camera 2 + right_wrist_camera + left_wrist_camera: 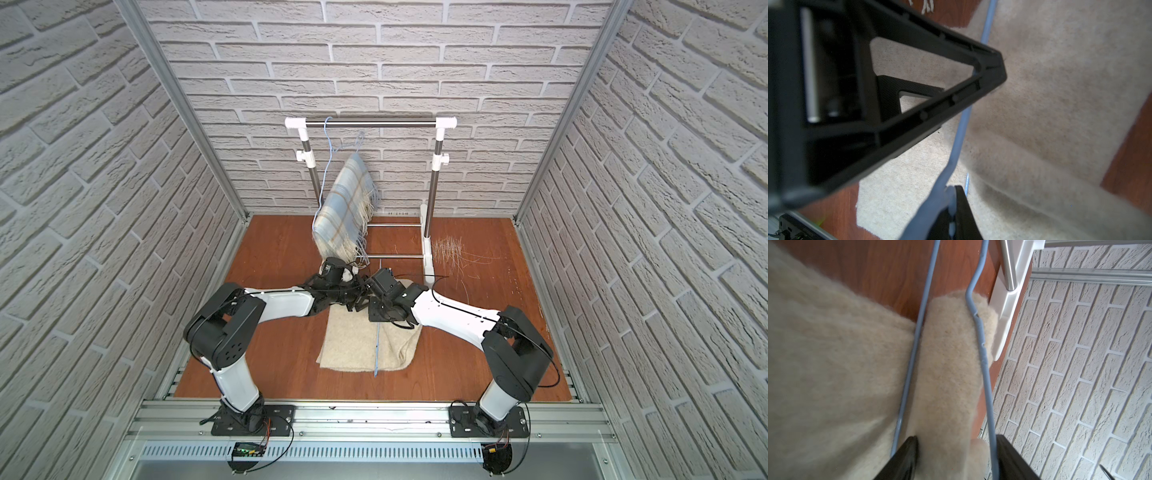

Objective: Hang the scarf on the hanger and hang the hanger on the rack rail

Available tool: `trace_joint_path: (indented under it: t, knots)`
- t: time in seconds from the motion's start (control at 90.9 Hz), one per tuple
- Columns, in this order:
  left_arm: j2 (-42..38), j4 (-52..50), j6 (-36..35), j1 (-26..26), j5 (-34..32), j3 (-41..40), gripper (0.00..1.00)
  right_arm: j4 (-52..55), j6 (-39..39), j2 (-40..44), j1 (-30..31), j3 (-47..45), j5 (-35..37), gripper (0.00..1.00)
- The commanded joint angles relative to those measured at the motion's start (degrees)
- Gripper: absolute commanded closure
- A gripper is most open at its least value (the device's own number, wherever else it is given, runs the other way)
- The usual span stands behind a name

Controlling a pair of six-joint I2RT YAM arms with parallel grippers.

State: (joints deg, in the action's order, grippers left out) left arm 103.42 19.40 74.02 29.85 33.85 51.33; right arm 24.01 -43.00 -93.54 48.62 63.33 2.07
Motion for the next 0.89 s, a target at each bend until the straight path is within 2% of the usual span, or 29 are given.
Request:
trace_joint_path:
  t: [0.0,0.264,0.418,0.539,0.693,0.88]
  knots:
    - [-0.27,-0.21,-0.52,0.1,0.55,-1.02,0.3,4.09,1.51,1.55,-1.27,-1.4,1.64,0.97]
    - [-7.43,-2.47,-1.24,-1.43,-2.93,-5.76,0.22,4.15,1.81,2.23,-1.95,-2.0,1.54,0.97]
    - [-10.09,-3.24,-0.83,-2.02,-4.12,-8.48,0.26,4.11,1.68,2.58,-2.04,-2.4,1.53,0.97]
    - [-8.28,-3.26,-1.09,-1.73,-3.44,-7.7,0.3,3.93,1.69,2.32,-1.99,-2.36,1.31,0.97]
    - [-5.11,-1.2,-0.69,-1.38,-3.37,-5.09,0.28,3.79,1.67,2.3,-2.04,-2.2,1.17,0.97]
    - [-4.79,-1.55,-0.89,-0.91,-4.22,-2.71,0.27,3.68,1.69,2.25,-2.04,-2.42,1.05,0.97]
